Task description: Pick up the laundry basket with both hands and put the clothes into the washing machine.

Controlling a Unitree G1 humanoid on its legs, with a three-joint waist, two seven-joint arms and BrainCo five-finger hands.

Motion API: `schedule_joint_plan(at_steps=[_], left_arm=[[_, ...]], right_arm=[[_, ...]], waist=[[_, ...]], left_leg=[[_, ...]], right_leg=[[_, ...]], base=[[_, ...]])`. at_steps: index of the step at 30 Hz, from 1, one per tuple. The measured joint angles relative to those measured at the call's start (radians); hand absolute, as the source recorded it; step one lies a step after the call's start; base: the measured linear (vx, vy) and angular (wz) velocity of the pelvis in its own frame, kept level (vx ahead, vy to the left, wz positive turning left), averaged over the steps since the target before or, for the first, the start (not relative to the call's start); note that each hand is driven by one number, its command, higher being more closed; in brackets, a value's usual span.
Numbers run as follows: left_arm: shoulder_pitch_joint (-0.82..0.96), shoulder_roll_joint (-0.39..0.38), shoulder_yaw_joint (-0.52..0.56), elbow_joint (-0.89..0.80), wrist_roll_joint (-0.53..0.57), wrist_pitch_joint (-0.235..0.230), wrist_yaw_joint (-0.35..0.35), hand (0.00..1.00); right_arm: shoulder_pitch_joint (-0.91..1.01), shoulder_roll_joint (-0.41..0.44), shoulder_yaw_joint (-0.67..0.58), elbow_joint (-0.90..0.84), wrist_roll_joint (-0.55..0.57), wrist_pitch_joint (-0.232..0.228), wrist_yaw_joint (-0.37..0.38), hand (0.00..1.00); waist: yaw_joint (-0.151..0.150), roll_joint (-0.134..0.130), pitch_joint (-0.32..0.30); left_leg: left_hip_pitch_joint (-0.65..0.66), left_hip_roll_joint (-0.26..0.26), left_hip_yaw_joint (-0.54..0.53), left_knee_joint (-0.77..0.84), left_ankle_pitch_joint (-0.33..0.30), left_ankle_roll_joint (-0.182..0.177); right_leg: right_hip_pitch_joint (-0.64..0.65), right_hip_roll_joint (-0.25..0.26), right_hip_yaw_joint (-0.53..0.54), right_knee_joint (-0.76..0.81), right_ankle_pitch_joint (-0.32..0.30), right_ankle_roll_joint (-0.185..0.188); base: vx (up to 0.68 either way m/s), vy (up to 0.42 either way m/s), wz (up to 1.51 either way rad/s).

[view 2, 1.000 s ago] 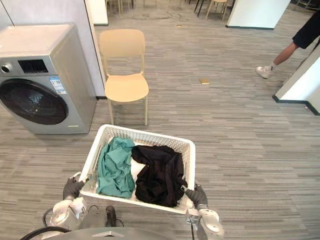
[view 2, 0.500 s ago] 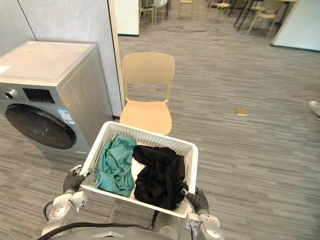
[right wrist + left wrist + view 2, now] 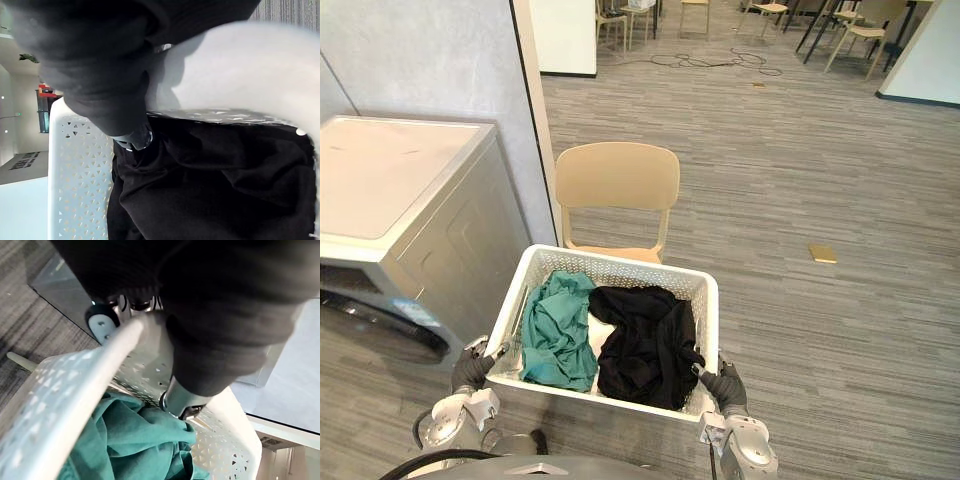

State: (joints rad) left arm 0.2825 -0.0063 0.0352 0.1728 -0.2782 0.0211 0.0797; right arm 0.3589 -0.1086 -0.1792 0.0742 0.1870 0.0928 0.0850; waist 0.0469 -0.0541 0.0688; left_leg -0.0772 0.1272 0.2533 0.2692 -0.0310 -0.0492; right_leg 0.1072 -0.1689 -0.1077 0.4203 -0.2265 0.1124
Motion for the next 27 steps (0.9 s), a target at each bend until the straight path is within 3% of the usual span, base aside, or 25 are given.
schedule_joint_plan(at_steps=[1,2,3,4,5,7,9,10,11,12,13,16,19,21,23,25,27], left_arm=[[0.0,0.008,0.0,0.0,0.0,0.002,0.0,1.0],[0.0,0.012,-0.001,0.0,0.0,0.002,0.0,1.0],[-0.006,0.022,-0.009,0.0,0.001,0.002,0.0,1.0],[-0.01,0.033,-0.011,0.0,0.001,0.002,0.0,1.0],[-0.027,0.048,-0.011,0.002,0.001,0.002,0.0,1.0],[-0.052,0.059,-0.014,0.002,0.001,-0.002,0.0,1.0],[-0.067,0.071,-0.018,0.008,0.001,-0.002,0.0,1.0],[-0.066,0.085,-0.025,0.014,0.001,-0.002,0.0,1.0],[-0.064,0.1,-0.033,0.014,0.001,-0.002,0.0,1.0],[-0.089,0.08,-0.049,0.081,0.001,0.003,-0.001,1.0],[-0.091,0.043,-0.084,0.099,0.01,0.008,0.0,1.0],[-0.105,0.007,-0.113,0.112,0.012,0.008,0.0,1.0],[-0.11,0.003,-0.116,0.116,0.009,0.008,-0.001,1.0],[-0.113,0.005,-0.116,0.116,0.009,0.008,-0.001,1.0],[-0.105,0.007,-0.115,0.116,0.009,0.009,-0.001,1.0],[-0.099,0.008,-0.115,0.116,0.009,0.009,-0.001,1.0],[-0.1,0.013,-0.117,0.113,0.008,0.011,-0.001,1.0]], right_arm=[[-0.022,0.0,-0.002,0.021,0.0,0.0,0.0,1.0],[-0.027,0.002,-0.002,0.03,-0.002,0.0,0.0,1.0],[-0.028,0.008,-0.002,0.041,-0.002,0.0,0.001,1.0],[-0.029,0.013,-0.002,0.045,-0.003,0.0,0.002,1.0],[-0.033,0.024,-0.001,0.051,-0.004,0.0,0.003,1.0],[-0.047,0.024,0.0,0.05,-0.005,-0.001,0.002,1.0],[-0.057,0.024,0.0,0.051,-0.005,-0.001,0.001,1.0],[-0.052,0.027,0.0,0.05,-0.005,-0.001,0.001,1.0],[-0.044,0.034,0.0,0.048,-0.006,-0.001,0.001,1.0],[-0.045,0.021,-0.027,0.068,-0.011,0.004,-0.007,1.0],[-0.024,0.004,-0.072,0.054,-0.02,0.004,-0.007,1.0],[-0.015,-0.009,-0.121,0.034,-0.016,0.004,-0.006,1.0],[-0.02,-0.007,-0.139,0.011,-0.014,0.003,-0.005,1.0],[-0.023,-0.004,-0.139,0.011,0.006,0.002,-0.005,1.0],[-0.025,-0.001,-0.138,0.008,0.01,0.001,-0.004,1.0],[-0.026,-0.003,-0.138,-0.001,0.01,0.002,-0.004,1.0],[-0.031,-0.009,-0.139,-0.022,0.01,0.002,-0.003,1.0]], waist=[[-0.005,-0.002,0.002],[-0.008,-0.003,0.004],[-0.023,0.007,0.016],[-0.031,0.004,0.018],[-0.039,0.0,0.021],[-0.046,0.006,0.024],[-0.054,0.003,0.024],[-0.056,-0.026,0.018],[-0.058,-0.053,0.019],[-0.062,-0.011,0.023],[-0.07,0.043,0.012],[-0.07,0.09,0.012],[-0.069,0.099,0.007],[-0.067,0.09,0.024],[-0.051,0.083,0.067],[-0.04,0.08,0.074],[-0.03,0.087,0.074]], left_leg=[[0.069,-0.006,0.025,-0.034,-0.029,0.0],[0.105,-0.007,0.03,-0.054,-0.035,0.007],[0.168,-0.011,0.037,-0.09,-0.043,0.013],[0.192,-0.011,0.036,-0.099,-0.047,0.02],[0.231,-0.01,0.038,-0.116,-0.049,0.021],[0.253,0.009,0.049,-0.117,-0.068,0.0],[0.256,0.024,0.047,-0.109,-0.101,-0.041],[0.253,0.011,0.042,-0.092,-0.121,-0.069],[0.259,-0.006,0.031,-0.086,-0.136,-0.086],[0.268,0.031,-0.006,-0.074,-0.157,-0.111],[0.25,0.077,-0.033,-0.081,-0.164,-0.111],[0.234,0.105,-0.067,-0.119,-0.13,-0.115],[0.195,0.131,-0.099,-0.094,-0.1,-0.116],[0.138,0.148,-0.145,0.007,-0.096,-0.11],[0.038,0.156,-0.208,0.253,-0.057,-0.058],[-0.019,0.156,-0.231,0.333,-0.021,-0.06],[-0.047,0.143,-0.225,0.312,-0.066,-0.046]], right_leg=[[-0.072,-0.008,0.04,0.187,0.068,0.007],[-0.108,-0.015,0.053,0.272,0.11,0.01],[-0.166,-0.024,0.079,0.419,0.166,0.001],[-0.189,-0.023,0.096,0.472,0.133,-0.007],[-0.242,-0.017,0.102,0.519,0.057,-0.019],[-0.34,-0.02,0.067,0.424,0.001,-0.023],[-0.381,-0.026,0.048,0.214,0.029,-0.034],[-0.368,-0.036,0.039,0.025,0.158,-0.05],[-0.355,-0.048,0.046,-0.049,0.253,-0.039],[-0.328,-0.024,0.012,-0.031,0.214,-0.016],[-0.314,0.003,-0.039,-0.064,0.187,-0.023],[-0.318,0.017,-0.099,-0.056,0.16,-0.041],[-0.305,0.027,-0.156,-0.066,0.147,-0.055],[-0.259,0.035,-0.198,-0.103,0.153,-0.066],[-0.165,0.038,-0.235,-0.154,0.148,-0.068],[-0.15,0.035,-0.236,-0.173,0.149,-0.072],[-0.146,0.021,-0.237,-0.198,0.155,-0.08]], base=[[0.33,0.163,-0.39],[0.31,0.146,-0.27],[0.21,0.062,-0.01],[0.24,0.038,0.04],[0.26,0.005,0.0],[0.23,-0.102,-0.07],[0.19,-0.189,0.0],[0.15,-0.196,0.07],[0.21,-0.29,0.27],[0.23,-0.294,0.48],[0.2,-0.239,0.46],[0.15,-0.165,0.42],[0.09,-0.134,0.54],[0.08,-0.14,0.59],[0.06,-0.12,0.53],[0.05,-0.033,0.17],[0.07,0.038,0.03]])
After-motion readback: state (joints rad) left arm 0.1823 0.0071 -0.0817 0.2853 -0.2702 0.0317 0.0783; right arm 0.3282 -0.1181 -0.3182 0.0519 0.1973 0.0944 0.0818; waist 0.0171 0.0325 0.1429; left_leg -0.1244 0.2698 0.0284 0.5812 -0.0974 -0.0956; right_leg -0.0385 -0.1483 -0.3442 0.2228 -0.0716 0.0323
